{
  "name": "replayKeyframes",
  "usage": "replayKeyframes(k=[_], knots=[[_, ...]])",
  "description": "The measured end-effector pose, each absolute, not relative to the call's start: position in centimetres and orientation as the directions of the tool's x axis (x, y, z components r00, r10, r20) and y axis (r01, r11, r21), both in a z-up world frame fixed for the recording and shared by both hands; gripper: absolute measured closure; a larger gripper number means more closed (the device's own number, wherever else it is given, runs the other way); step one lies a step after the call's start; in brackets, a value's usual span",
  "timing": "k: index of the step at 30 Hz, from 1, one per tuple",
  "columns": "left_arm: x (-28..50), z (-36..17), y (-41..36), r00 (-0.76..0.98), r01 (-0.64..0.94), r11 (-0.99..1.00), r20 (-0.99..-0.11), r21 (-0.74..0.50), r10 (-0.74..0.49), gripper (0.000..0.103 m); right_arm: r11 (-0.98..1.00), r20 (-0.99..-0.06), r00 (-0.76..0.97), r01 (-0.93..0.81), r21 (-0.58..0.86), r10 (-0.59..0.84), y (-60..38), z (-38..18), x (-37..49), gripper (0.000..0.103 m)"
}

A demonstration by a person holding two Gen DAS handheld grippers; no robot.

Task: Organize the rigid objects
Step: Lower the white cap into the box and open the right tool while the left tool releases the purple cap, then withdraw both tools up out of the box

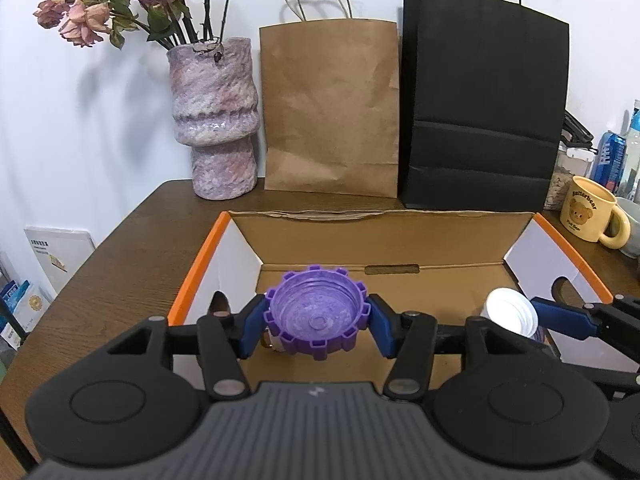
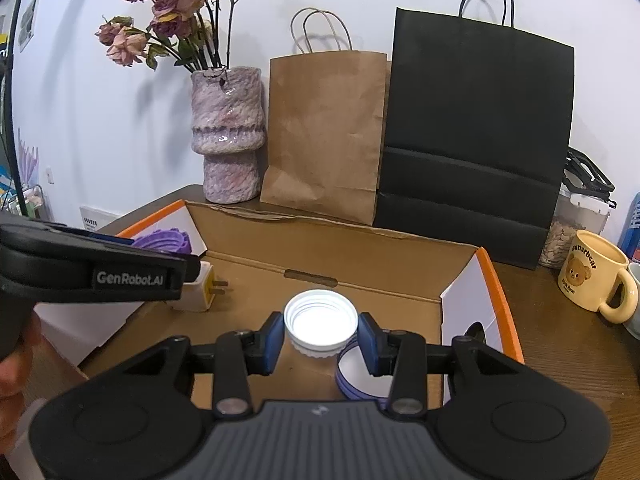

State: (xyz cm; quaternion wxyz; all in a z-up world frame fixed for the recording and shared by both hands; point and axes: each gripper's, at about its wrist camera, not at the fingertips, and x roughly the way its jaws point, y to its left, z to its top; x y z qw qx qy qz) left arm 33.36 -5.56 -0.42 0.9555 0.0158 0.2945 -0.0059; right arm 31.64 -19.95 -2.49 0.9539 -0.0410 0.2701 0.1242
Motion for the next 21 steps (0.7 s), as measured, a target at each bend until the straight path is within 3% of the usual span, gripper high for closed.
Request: replayKeyframes(k=[2,4,8,21], knots=[[33.29,-0.31,-5.47,0.832,0.015,1.000,-0.554,0.024,0.001,0.023,0.968,-0.529,0.823,-0.249,-0.015,0.204,-20.03,-2.51,31.72,0.054],[33.13,-0.13,-5.40,0.842,-0.003,1.000,-0.539,0.026,0.017,0.008,0.972,-0.530,0.827,-0.233,-0.024,0.185,-20.10,-2.52,31.77,0.020],[32.86,0.24,-5.27,0.859,-0.013,1.000,-0.511,0.019,0.021,0.000,0.978,-0.515,0.844,-0.201,-0.046,0.149,-20.33,-2.37,31.71,0.003],[33.20,0.03,-5.11,0.847,-0.024,1.000,-0.530,0.015,0.028,0.000,0.983,-0.516,0.845,-0.182,-0.038,0.137,-20.71,-2.48,31.89,0.000]])
